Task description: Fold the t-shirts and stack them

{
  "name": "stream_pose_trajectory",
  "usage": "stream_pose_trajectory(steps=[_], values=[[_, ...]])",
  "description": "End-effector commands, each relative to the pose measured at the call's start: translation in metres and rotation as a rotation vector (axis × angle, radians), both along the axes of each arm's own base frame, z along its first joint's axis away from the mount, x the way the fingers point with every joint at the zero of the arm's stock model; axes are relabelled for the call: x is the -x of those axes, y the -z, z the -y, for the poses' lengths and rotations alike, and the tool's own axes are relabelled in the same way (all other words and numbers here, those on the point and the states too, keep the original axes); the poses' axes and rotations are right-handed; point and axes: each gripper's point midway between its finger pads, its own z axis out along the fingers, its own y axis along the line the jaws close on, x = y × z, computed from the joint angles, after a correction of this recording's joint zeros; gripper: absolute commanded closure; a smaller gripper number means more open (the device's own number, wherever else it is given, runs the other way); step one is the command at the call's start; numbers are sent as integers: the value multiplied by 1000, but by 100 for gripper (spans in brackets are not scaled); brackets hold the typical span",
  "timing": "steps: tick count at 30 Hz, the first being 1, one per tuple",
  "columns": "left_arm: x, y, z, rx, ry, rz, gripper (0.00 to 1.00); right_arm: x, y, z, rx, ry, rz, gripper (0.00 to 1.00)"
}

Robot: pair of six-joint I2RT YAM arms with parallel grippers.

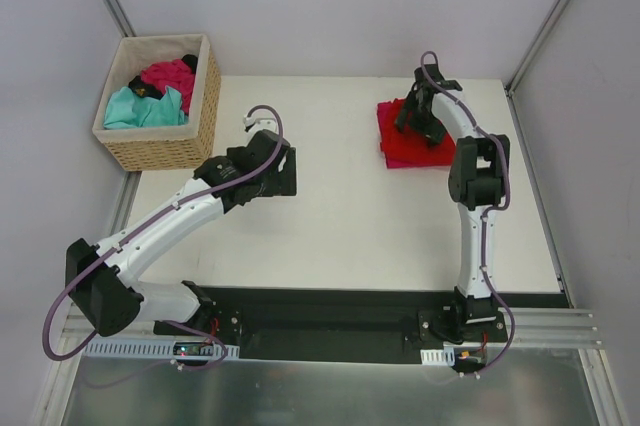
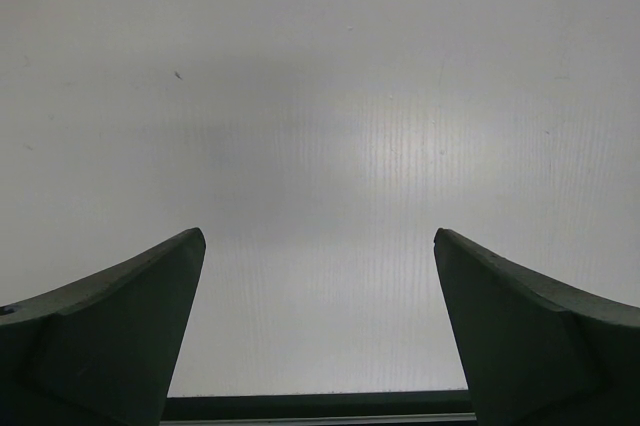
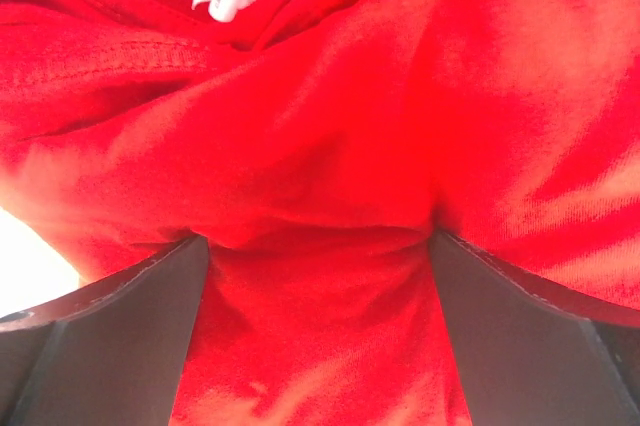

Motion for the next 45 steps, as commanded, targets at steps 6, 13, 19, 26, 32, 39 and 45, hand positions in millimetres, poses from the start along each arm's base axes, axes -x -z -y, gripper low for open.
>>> stream_pose_trajectory(steps=[6,13,19,26,32,39,45], values=[[-10,-16,0,-24,10,49,1,-41,-3,36,-136,55,62,4],[-9,-10,6,-13,23,24,1,-74,-31,64,-112,48,197,4],[-5,-11,2,4,12,31,1,-68,-119,76,-82,22,363,4],[3,-12,6,71,7,26,1,-7,-184,0,-61,-159,440,4],[8,-17,7,111,3,37,1,5,-165,-81,-137,-293,400,4],[8,-20,3,107,-10,51,1,-31,-111,-141,-239,-390,336,4],[4,-18,4,85,-6,48,1,-54,-82,-156,-286,-422,352,4]])
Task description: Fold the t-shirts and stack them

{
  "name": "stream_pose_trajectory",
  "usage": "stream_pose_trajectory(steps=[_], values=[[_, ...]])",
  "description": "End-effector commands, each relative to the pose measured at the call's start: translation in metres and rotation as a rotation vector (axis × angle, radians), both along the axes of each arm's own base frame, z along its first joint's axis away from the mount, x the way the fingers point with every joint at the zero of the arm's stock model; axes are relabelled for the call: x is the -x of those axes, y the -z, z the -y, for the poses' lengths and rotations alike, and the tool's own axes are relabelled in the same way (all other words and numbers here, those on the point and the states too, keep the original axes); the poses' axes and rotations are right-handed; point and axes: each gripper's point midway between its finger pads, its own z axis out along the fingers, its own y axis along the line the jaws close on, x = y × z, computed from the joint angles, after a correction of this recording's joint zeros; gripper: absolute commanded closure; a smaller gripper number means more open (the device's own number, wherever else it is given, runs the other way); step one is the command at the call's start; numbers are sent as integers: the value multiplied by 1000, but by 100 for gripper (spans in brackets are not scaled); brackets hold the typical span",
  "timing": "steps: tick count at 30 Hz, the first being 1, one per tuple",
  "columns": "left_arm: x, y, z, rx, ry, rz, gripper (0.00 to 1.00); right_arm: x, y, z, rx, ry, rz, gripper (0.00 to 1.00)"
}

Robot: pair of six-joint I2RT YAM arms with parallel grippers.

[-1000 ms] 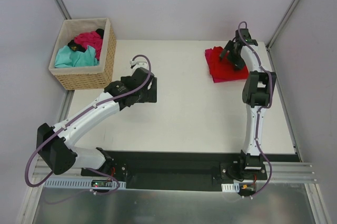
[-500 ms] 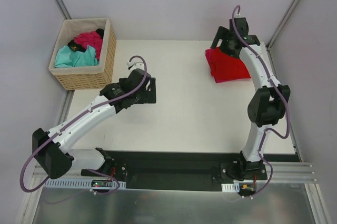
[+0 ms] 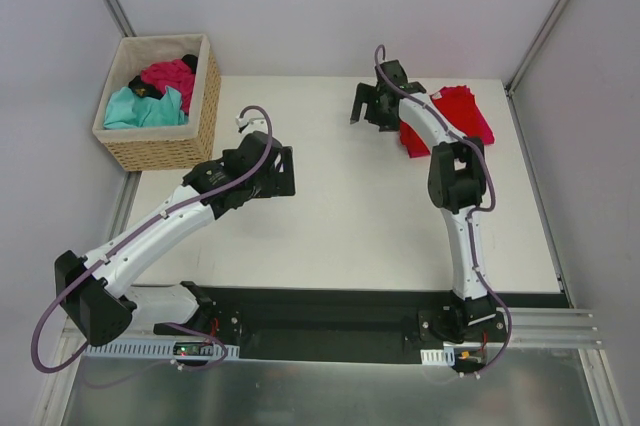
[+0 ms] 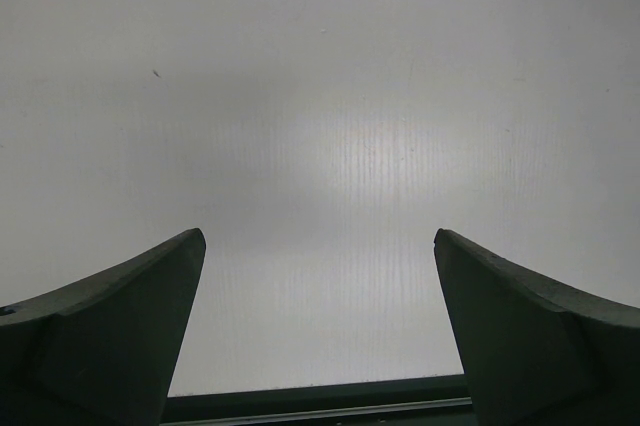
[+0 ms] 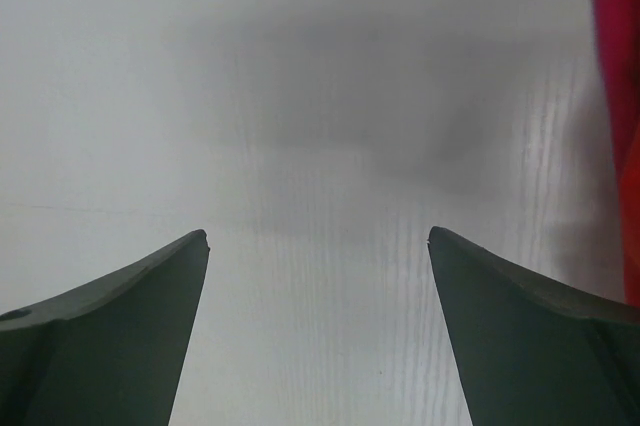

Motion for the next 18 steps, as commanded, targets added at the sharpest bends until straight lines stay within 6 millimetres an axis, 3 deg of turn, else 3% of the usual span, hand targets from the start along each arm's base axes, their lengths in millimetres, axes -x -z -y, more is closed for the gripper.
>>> stream_pose_trajectory(steps=[1,8,18], values=[[-4,-4,0,-9,-8,21,1,-28,-42,-16,-102,-30,131,4],[-13,-1,4,-41,1,13,1,-33,-18,-11,-98,-15,96,4],[-16,3,6,-65,11,4,1,-45,26,47,-77,139,5,4]])
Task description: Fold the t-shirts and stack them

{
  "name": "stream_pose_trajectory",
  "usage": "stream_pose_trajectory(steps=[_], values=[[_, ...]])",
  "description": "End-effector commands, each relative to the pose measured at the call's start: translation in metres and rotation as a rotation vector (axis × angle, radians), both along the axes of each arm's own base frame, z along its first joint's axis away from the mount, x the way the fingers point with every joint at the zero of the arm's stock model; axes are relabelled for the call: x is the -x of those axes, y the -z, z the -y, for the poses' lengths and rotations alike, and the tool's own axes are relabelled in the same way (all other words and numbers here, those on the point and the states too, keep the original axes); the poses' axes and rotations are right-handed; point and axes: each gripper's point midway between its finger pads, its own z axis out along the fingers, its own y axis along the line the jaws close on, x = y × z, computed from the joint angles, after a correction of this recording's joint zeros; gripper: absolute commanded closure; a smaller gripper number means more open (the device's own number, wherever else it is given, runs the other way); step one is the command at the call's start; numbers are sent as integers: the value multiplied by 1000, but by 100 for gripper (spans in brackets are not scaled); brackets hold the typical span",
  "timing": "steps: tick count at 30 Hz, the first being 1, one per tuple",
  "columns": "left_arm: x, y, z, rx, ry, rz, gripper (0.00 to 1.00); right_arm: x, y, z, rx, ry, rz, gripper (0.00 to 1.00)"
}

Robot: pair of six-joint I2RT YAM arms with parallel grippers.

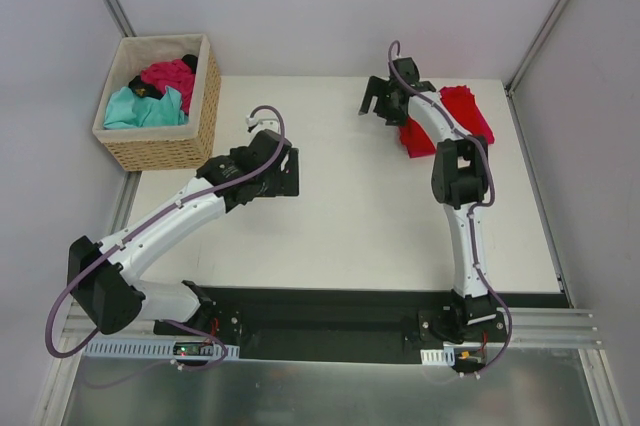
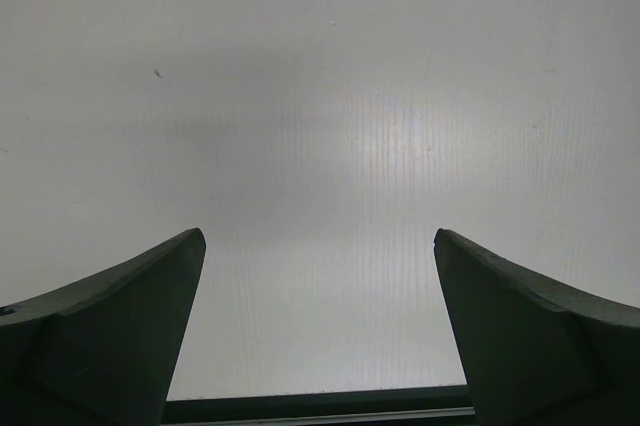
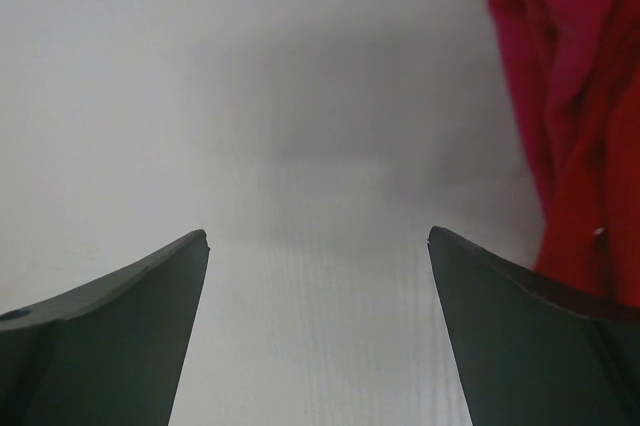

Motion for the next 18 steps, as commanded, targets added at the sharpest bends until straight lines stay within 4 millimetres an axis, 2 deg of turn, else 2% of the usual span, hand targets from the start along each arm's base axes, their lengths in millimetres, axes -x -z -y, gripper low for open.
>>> stream_pose_trajectory(steps=[1,9,16,18], values=[[-9,-15,2,-2,0,46,1,-13,16,33,-10,99,-33,4],[-9,-13,1,-8,-1,41,1,-12,33,68,15,216,-93,4],[-11,-15,3,-9,2,44,1,-20,25,100,16,293,-92,4],[-12,-14,4,-12,5,41,1,-27,22,116,37,336,-73,4]])
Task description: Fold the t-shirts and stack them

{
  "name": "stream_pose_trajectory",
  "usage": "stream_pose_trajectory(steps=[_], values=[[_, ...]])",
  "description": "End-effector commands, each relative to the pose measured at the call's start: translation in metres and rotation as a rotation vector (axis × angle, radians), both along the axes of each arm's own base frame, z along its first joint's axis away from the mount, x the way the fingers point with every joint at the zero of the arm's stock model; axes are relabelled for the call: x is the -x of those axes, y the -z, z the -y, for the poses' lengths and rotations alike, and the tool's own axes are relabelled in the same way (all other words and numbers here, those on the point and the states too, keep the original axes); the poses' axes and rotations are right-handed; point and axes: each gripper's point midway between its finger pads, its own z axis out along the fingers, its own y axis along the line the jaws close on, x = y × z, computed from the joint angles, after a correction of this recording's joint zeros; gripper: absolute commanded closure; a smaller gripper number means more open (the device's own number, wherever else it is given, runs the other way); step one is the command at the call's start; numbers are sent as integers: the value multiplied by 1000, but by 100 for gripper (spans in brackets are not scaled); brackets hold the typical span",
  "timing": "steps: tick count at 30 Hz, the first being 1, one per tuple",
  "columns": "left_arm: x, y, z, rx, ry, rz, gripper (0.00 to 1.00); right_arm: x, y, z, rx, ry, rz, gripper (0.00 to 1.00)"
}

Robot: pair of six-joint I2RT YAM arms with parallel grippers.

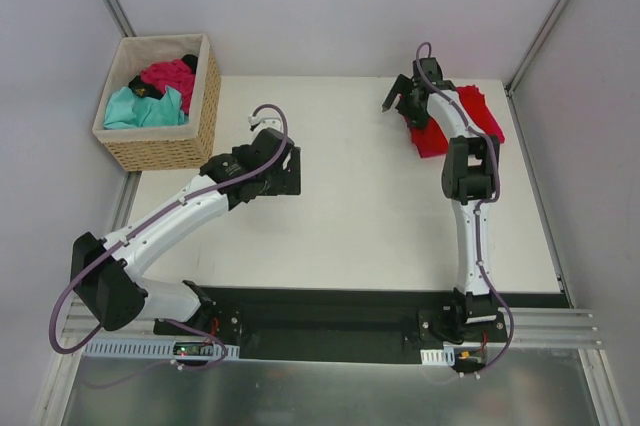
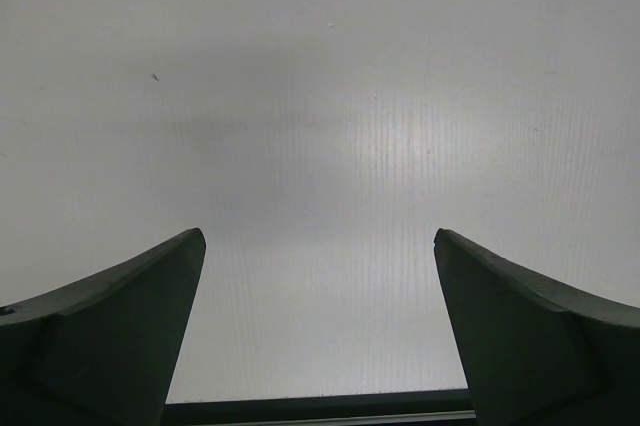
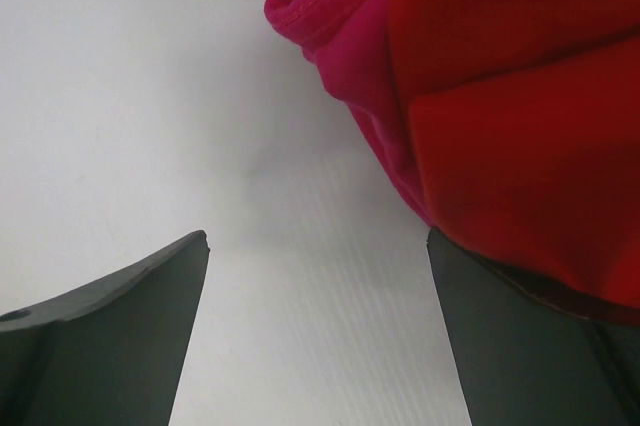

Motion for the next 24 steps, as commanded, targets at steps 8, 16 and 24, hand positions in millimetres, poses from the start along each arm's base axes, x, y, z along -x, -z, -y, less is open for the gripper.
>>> stream_pose_trajectory(steps=[8,16,24], values=[[-9,-16,1,-13,6,47,1,-32,-8,85,55,201,52,4],[-13,-14,1,-39,15,42,1,-52,-8,132,7,298,109,4],[-16,-18,6,-23,12,42,1,-57,-57,118,-47,208,231,4]])
